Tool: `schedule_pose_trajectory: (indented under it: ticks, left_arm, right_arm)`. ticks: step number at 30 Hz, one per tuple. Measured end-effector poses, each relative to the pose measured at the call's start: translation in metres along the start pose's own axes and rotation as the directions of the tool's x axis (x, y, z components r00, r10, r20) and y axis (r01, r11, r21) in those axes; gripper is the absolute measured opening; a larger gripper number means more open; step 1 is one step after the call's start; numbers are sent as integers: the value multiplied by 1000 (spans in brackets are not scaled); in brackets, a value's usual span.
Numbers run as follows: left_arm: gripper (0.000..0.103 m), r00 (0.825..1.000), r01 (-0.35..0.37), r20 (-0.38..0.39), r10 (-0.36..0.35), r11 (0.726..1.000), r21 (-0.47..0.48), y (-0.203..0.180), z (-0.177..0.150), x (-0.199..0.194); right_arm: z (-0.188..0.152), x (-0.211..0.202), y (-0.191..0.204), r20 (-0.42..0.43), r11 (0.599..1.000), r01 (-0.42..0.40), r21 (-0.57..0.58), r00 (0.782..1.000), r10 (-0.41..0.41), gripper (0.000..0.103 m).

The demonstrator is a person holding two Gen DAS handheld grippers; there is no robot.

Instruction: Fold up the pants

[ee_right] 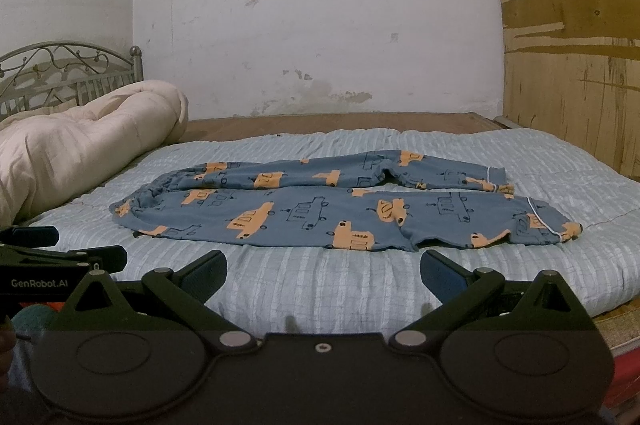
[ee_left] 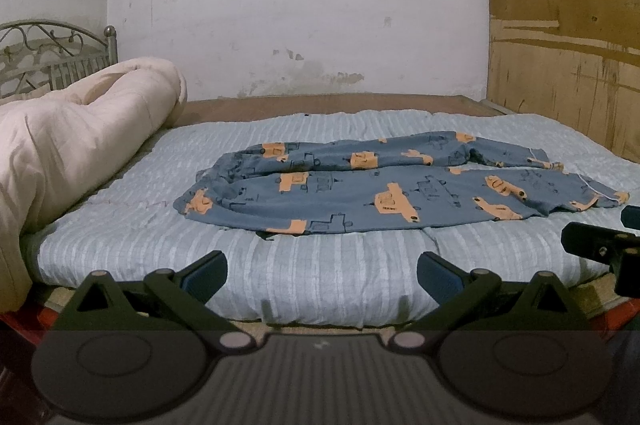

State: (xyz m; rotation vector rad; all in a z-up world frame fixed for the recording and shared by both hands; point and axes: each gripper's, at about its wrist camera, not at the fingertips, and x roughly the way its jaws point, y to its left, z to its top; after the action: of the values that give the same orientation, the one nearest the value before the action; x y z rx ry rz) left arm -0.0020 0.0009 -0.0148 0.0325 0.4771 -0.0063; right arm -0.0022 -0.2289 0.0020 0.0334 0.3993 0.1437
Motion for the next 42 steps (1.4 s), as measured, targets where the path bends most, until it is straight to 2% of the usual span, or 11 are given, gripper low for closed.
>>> schedule_pose_trajectory:
  ticks: [6,10,14,19,23,26,31,42]
  left_arm:
    - [102,999,7,-42,-7,1000,-10,2,2,5]
    - [102,993,18,-112,-24,999,-48,6,2,14]
    - [102,973,2,-231,-22,996,-86,12,5,30]
    - [102,954,1,-298,-34,994,-113,15,10,44]
    - [102,952,14,-302,-51,992,-124,14,20,51]
    - [102,954,10,-297,-45,993,-117,11,31,55]
    - [102,954,38,-288,-79,989,-145,14,44,62]
    - [102,961,-57,-271,44,998,-39,16,81,106]
  right_arm:
    - [-8,8,5,-27,1000,-4,5,1000,5,102]
    - [-7,13,4,-61,1000,-15,11,998,16,102]
    - [0,18,2,-101,999,-32,19,994,33,102]
    - [11,32,-5,-174,998,-7,56,985,17,102]
    - [18,42,-8,-190,998,13,54,982,-2,102]
    - [23,45,-9,-183,999,7,50,983,2,102]
    - [32,55,-12,-178,998,-12,58,984,22,102]
    - [51,97,-29,-157,998,-43,43,986,50,102]
